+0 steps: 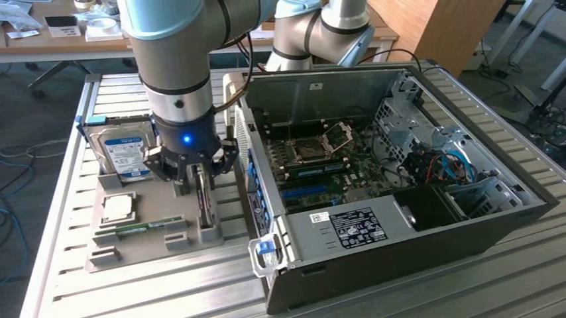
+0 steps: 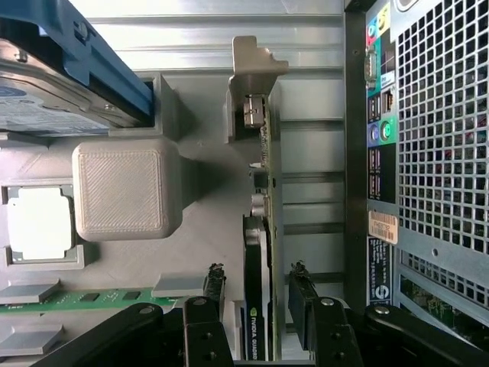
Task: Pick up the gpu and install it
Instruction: 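Pick up the gpu and move the gpu toward the slot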
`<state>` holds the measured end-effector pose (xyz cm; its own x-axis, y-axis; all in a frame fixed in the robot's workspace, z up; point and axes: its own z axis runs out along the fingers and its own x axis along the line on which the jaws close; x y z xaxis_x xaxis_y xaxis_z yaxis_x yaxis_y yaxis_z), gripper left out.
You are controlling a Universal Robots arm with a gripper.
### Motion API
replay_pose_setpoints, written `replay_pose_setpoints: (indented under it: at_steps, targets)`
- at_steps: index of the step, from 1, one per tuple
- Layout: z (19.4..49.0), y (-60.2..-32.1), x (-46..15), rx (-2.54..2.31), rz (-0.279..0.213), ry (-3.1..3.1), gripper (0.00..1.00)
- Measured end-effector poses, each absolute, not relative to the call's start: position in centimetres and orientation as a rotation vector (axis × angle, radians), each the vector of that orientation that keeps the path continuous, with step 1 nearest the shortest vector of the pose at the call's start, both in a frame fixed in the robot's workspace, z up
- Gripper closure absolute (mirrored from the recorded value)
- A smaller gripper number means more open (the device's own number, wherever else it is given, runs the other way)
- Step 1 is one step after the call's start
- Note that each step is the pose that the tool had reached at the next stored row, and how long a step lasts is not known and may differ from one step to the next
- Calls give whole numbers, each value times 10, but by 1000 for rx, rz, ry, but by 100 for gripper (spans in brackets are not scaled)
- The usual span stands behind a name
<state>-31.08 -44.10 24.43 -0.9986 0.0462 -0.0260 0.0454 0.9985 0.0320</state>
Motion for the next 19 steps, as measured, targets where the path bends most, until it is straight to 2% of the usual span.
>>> replay_pose_setpoints:
  at_steps: [19]
  targets:
    - [235, -439, -310, 70, 49, 3114, 53]
